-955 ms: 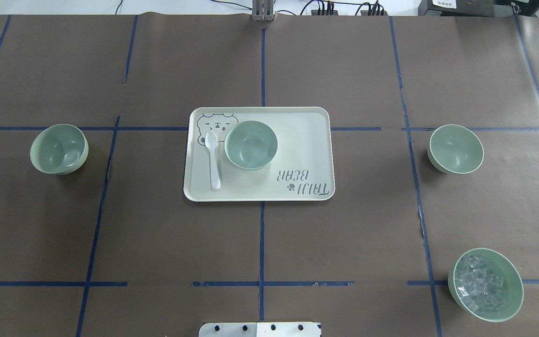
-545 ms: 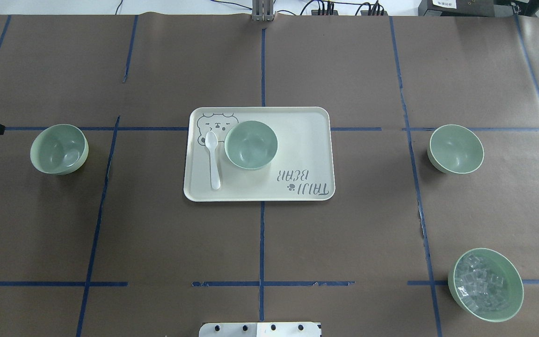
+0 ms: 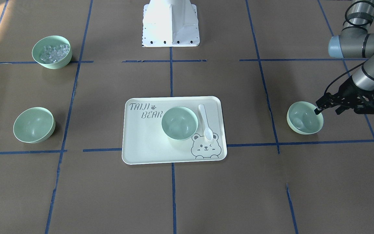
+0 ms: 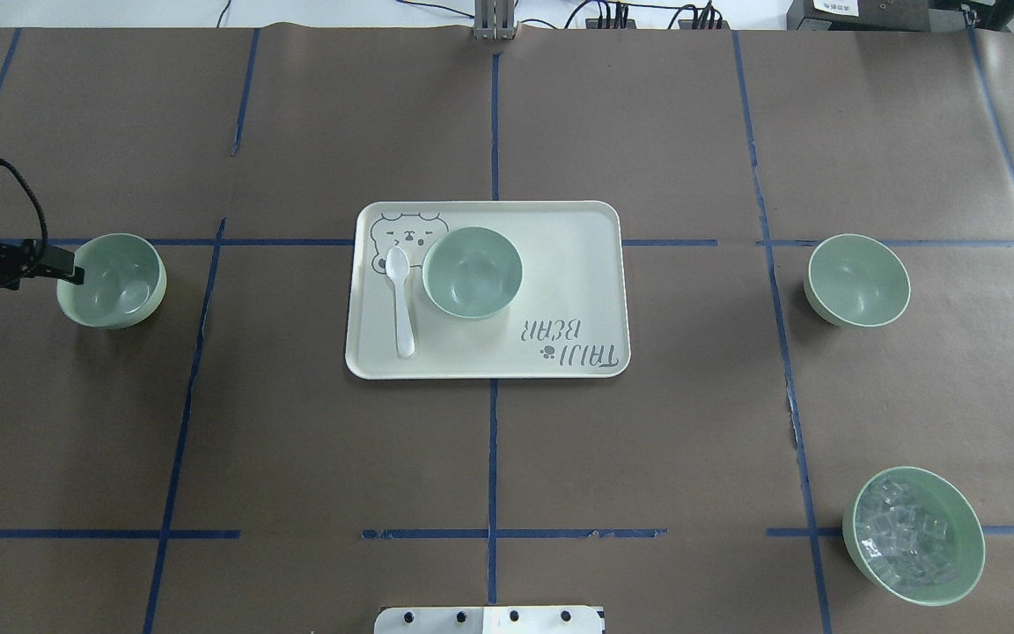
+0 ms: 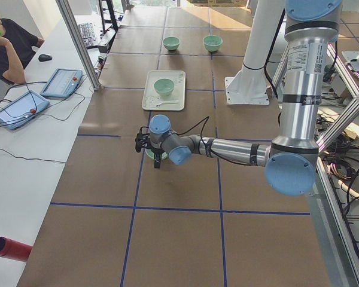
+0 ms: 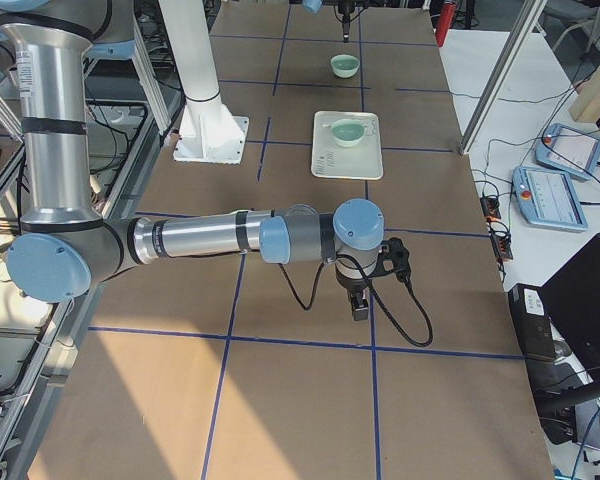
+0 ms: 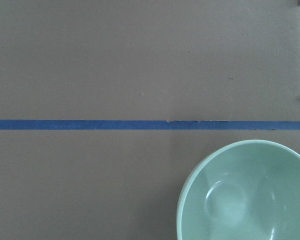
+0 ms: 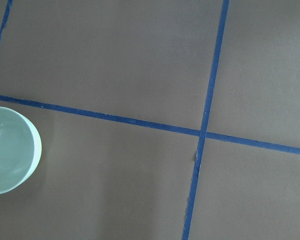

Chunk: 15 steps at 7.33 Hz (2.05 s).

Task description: Stack green bowls together

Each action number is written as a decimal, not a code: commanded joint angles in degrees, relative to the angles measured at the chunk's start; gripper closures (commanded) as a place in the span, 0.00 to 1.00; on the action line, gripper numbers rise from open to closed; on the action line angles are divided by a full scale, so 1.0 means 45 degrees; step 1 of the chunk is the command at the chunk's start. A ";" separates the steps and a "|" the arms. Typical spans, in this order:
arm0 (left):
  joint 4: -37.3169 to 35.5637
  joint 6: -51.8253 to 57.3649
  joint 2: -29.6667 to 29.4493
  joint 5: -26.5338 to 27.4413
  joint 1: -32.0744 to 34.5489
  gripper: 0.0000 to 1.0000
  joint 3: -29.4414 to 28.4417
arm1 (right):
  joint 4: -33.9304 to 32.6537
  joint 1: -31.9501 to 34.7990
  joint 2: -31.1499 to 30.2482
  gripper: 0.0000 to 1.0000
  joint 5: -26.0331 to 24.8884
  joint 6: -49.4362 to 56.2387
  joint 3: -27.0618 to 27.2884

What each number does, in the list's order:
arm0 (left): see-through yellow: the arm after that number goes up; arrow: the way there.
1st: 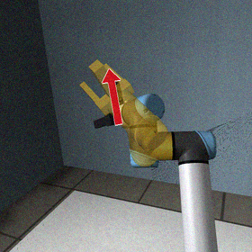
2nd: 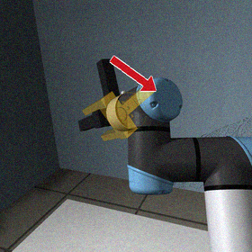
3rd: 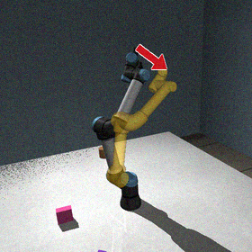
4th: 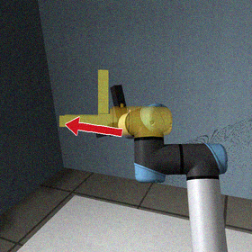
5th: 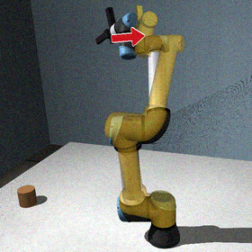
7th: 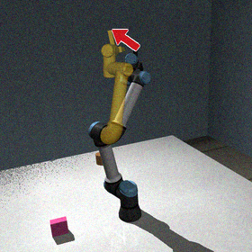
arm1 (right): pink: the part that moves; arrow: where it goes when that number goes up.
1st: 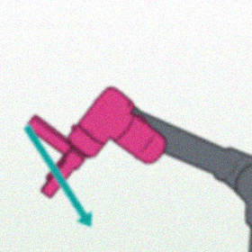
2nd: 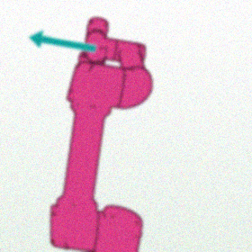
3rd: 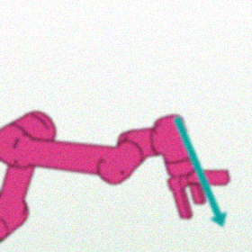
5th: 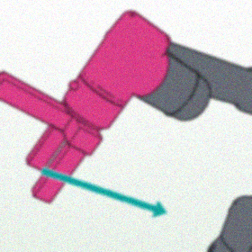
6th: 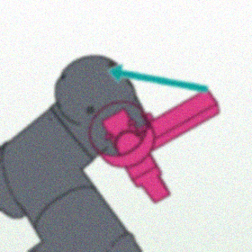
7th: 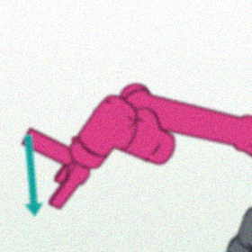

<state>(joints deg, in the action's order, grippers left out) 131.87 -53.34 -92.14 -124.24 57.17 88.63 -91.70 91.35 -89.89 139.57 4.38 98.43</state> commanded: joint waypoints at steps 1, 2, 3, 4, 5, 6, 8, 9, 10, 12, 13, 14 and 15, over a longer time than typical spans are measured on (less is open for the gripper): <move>0.0832 -0.1016 -0.0051 0.0889 -0.0868 0.00 -0.0594 | 0.0008 -0.0008 -0.0006 0.00 -0.0019 -0.0505 0.0001; 0.0832 -0.0997 -0.0051 0.0889 -0.0927 0.19 -0.0614 | 0.0008 -0.0008 -0.0006 0.00 -0.0019 -0.0525 0.0001; 0.0851 -0.0939 -0.0012 0.0889 -0.0928 0.73 -0.0576 | -0.0012 -0.0008 -0.0006 0.00 -0.0019 -0.0525 0.0001; 0.0871 -0.0900 0.0046 0.0870 -0.0889 1.00 -0.0459 | -0.0012 -0.0008 -0.0006 0.00 0.0000 -0.0525 0.0001; 0.0794 -0.0900 0.0105 0.0715 -0.0850 1.00 -0.0226 | -0.0031 -0.0008 -0.0006 0.00 0.0252 -0.0525 -0.0018; 0.0715 -0.0880 0.0453 0.0443 -0.0830 1.00 0.0124 | -0.0031 -0.0008 -0.0006 0.00 0.0448 -0.0525 -0.0057; 0.0695 -0.0977 0.0515 -0.0726 -0.0656 1.00 0.0283 | -0.0031 -0.0201 0.0014 0.00 0.0605 -0.0873 -0.0019; -0.0117 -0.0997 0.0438 -0.0906 -0.0325 1.00 0.0826 | 0.0046 -0.0783 0.0207 0.00 0.0819 -0.1785 0.0039; -0.2078 -0.0997 0.0225 -0.1024 -0.0148 1.00 0.2030 | 0.0588 -0.1678 0.0693 0.00 0.0685 -0.3399 0.0079; -0.5171 -0.2003 -0.1544 -0.1044 0.0282 1.00 0.3192 | 0.2750 -0.3183 0.0756 0.00 -0.0246 -0.6214 0.0060; -0.5512 -0.3753 -0.2560 -0.1044 0.0245 1.00 0.3117 | 0.4115 -0.4139 0.0640 0.00 -0.0853 -0.7620 -0.0095; -0.5516 -0.5279 -0.3189 -0.1044 0.0206 1.00 0.3213 | 0.5443 -0.5038 0.0600 0.00 -0.1265 -0.8930 -0.0445; -0.5535 -0.6512 -0.3795 -0.1044 0.0167 1.00 0.3195 | 0.6694 -0.5897 0.0503 0.00 -0.2042 -1.0161 -0.0738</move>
<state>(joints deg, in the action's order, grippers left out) 107.62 -75.05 -105.41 -128.93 58.07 102.84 -68.93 69.88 -87.18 134.17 -33.96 96.73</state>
